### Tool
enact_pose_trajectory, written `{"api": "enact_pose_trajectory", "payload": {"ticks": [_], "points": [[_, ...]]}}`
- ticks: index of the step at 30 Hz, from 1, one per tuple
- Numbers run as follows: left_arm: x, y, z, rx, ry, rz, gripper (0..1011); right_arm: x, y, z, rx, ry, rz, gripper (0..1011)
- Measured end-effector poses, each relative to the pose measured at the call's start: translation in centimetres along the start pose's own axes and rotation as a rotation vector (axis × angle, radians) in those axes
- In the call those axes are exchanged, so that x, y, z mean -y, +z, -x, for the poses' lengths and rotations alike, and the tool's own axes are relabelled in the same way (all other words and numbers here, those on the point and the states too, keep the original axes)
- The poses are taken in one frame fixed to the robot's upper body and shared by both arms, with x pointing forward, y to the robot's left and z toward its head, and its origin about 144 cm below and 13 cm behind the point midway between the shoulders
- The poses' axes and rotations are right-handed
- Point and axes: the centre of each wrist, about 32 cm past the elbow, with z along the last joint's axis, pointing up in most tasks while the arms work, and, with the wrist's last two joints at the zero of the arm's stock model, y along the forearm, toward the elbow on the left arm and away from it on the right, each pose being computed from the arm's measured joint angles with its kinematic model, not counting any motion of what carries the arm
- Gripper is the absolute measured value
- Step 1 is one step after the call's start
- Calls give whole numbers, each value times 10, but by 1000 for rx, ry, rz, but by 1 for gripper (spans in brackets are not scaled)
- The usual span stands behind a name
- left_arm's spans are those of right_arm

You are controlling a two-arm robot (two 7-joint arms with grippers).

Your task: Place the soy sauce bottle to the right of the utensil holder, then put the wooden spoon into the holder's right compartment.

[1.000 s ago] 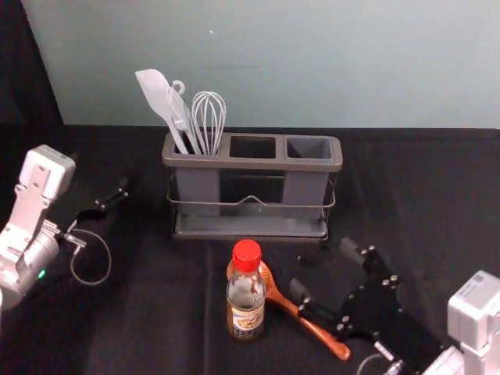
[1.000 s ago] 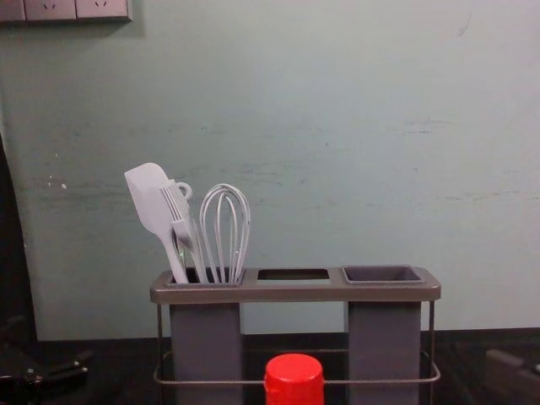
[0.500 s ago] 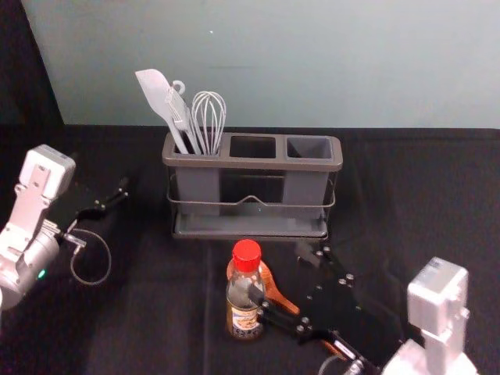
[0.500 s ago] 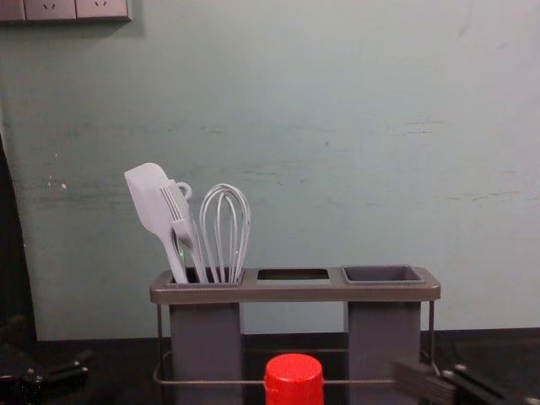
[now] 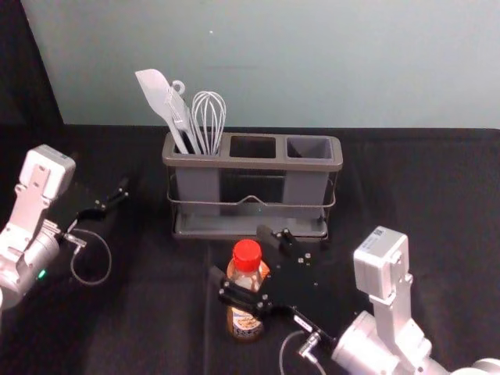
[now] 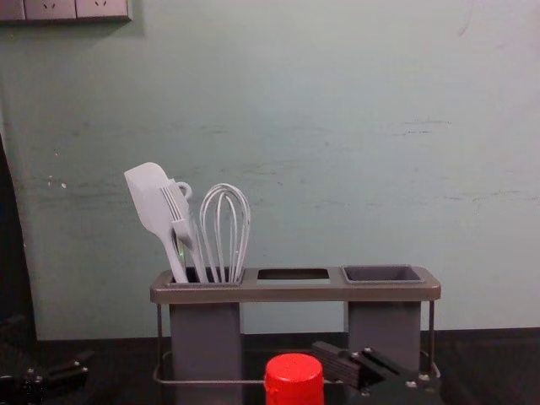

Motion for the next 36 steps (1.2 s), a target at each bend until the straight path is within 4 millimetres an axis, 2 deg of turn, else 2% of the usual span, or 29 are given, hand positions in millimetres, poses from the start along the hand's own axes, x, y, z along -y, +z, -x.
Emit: {"api": "enact_pose_trajectory", "payload": {"ticks": [4,10,11,12,14,16,17,24,36], "points": [[0,0,0,0,0,0,1000,-3,-1,0,-11,2,-4,980],[0,0,0,0,0,0,1000,-5,-1,2,-15,4,-5,818],[0,0,0,0,0,0,1000,-5,0,3,-14,4,-5,818],[0,0,0,0,0,0,1000,-5,0,3,-13,3,-5,763],[0,0,0,0,0,0,1000,-5,0,3,-12,4,-5,734],[0,0,0,0,0,0,1000,-4,1,4,-10,3,-4,628],[0,0,0,0,0,0,1000,-4,1,4,-11,3,-4,628],[0,0,0,0,0,0,1000,-2,1,4,-19,2,-3,403],[0,0,0,0,0,0,1000,13,18,0,-41,0,-55,392]]}}
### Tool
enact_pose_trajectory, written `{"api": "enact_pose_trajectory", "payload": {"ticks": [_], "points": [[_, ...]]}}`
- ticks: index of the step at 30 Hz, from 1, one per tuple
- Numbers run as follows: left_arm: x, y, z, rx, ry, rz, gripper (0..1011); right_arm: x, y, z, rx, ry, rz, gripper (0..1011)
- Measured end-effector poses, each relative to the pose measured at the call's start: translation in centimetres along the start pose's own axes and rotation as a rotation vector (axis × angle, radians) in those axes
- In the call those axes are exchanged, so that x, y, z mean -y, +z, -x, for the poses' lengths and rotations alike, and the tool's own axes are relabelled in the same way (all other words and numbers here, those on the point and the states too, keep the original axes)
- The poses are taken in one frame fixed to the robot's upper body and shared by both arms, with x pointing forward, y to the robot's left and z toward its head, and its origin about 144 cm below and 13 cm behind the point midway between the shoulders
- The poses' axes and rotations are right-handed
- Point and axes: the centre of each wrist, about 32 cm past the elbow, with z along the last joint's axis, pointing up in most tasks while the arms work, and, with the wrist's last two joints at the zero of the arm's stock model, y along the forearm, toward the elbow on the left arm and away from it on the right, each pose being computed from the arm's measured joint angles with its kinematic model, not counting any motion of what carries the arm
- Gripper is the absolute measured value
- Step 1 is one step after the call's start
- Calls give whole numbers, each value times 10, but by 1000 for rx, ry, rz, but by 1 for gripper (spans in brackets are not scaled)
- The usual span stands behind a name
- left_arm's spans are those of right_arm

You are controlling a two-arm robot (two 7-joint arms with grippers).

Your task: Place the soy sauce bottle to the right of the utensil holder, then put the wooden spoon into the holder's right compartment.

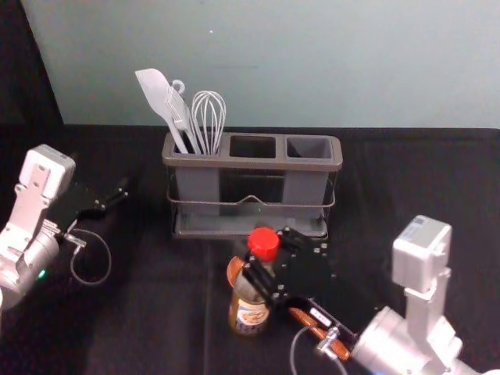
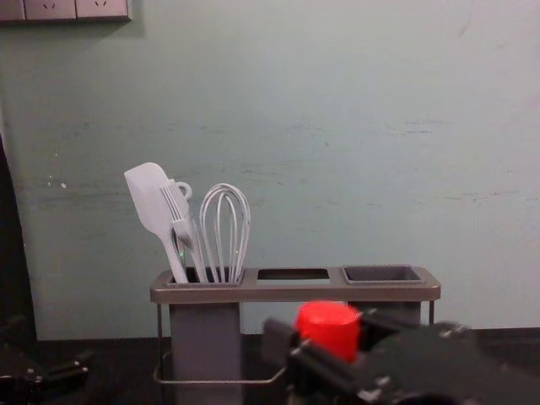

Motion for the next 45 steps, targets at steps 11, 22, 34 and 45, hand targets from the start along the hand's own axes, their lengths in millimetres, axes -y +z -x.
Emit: {"api": "enact_pose_trajectory", "payload": {"ticks": [11,22,34,45], "points": [[0,0,0,0,0,0,1000,25,13,-19,14,-63,-2,392],[0,0,0,0,0,0,1000,48,17,-48,34,-170,32,392],[0,0,0,0,0,0,1000,71,20,-80,64,-272,60,392],[0,0,0,0,0,0,1000,80,21,-88,73,-311,59,392]]}}
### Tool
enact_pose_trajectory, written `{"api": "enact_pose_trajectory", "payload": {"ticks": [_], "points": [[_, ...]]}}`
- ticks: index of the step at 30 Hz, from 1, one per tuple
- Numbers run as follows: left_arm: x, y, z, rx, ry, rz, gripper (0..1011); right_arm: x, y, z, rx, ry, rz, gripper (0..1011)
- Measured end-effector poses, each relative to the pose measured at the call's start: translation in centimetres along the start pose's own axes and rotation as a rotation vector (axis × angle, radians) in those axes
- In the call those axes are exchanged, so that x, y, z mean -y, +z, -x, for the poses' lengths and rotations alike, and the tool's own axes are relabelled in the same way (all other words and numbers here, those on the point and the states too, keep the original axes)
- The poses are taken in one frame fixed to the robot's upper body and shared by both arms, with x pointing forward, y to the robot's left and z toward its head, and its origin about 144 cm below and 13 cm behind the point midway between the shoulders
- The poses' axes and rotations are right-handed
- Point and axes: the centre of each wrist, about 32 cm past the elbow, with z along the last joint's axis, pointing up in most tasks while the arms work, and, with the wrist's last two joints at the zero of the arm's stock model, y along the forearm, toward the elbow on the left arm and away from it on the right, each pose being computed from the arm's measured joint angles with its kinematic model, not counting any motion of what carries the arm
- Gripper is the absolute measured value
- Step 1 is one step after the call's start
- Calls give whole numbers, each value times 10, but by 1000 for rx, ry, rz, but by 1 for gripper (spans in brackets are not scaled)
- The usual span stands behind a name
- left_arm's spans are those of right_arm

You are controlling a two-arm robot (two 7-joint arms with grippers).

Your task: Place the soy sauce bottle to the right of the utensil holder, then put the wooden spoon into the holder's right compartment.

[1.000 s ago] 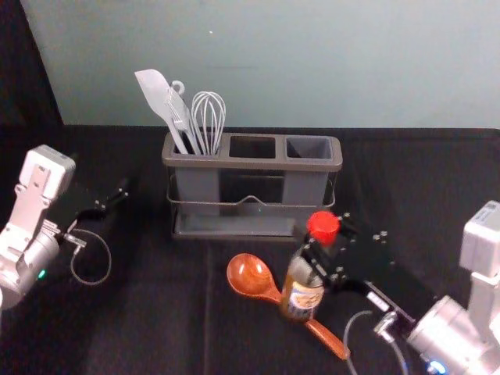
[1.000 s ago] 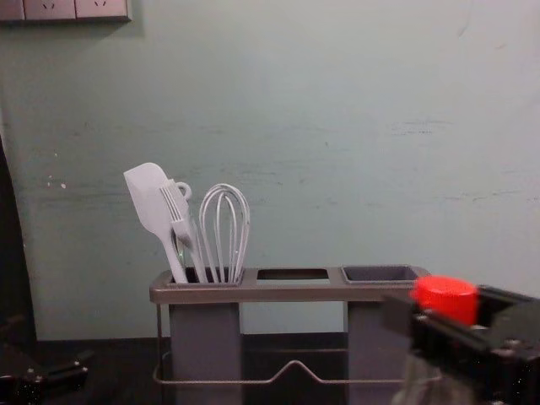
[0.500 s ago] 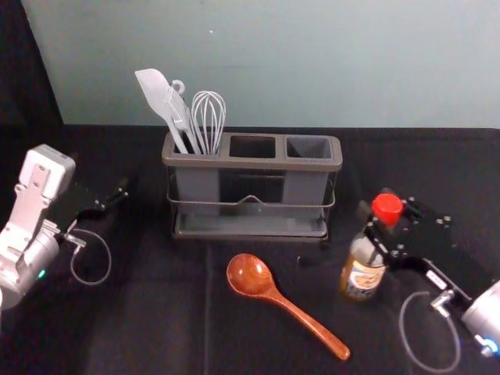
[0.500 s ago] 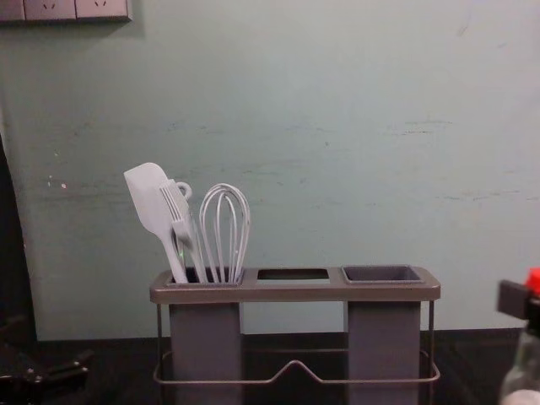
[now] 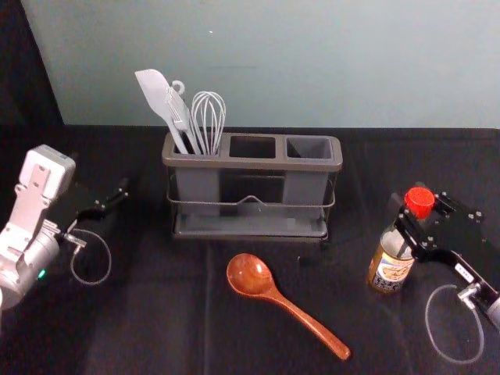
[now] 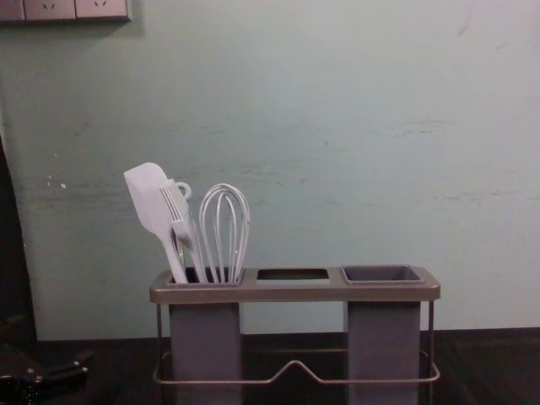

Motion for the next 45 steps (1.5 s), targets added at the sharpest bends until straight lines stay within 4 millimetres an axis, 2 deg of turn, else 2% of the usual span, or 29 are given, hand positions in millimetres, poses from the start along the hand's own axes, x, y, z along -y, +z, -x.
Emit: {"api": "enact_pose_trajectory", "payload": {"ticks": [17,22,38,45], "points": [[0,0,0,0,0,0,1000,-1,0,0,4,0,-1,392],[0,0,0,0,0,0,1000,-10,2,-5,21,1,-1,392],[0,0,0,0,0,0,1000,-80,-1,-41,39,-11,-7,392],[0,0,0,0,0,0,1000,-102,-9,-50,-15,-29,-4,392]]}}
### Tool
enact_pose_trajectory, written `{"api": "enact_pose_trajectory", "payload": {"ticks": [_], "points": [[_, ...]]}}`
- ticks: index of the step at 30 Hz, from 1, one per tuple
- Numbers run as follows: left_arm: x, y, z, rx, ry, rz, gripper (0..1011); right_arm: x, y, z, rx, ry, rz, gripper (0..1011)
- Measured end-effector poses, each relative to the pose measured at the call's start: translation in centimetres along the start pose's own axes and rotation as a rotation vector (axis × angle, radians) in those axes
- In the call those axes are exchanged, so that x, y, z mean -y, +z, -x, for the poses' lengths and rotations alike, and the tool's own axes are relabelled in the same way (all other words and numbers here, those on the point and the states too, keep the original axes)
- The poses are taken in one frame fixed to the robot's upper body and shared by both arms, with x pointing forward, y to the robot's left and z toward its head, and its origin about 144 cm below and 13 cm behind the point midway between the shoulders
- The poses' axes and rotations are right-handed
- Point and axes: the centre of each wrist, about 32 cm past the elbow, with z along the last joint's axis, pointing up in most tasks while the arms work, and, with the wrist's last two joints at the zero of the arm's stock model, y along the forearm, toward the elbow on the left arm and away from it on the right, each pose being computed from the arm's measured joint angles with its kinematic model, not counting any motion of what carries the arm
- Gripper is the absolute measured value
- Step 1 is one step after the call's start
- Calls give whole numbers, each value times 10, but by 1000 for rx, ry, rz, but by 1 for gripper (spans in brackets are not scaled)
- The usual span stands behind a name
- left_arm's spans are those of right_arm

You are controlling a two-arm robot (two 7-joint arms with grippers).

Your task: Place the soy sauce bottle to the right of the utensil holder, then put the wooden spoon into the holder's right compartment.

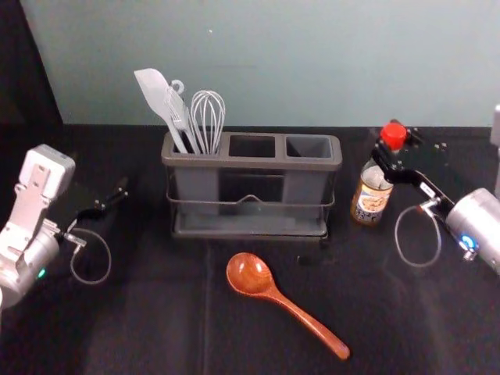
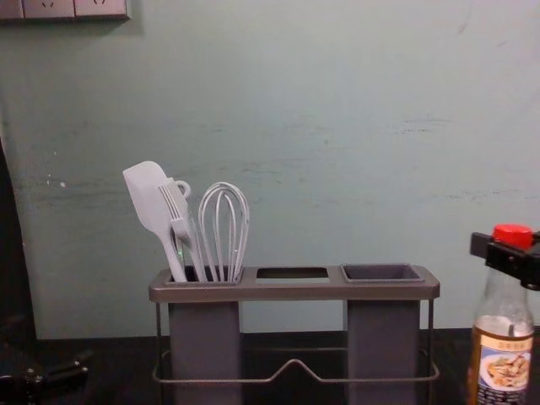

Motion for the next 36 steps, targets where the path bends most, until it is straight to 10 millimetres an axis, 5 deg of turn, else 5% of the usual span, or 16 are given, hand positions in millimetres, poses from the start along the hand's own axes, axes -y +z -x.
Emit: {"api": "enact_pose_trajectory", "payload": {"ticks": [36], "points": [[0,0,0,0,0,0,1000,-23,-31,-1,-70,18,-15,430]]}}
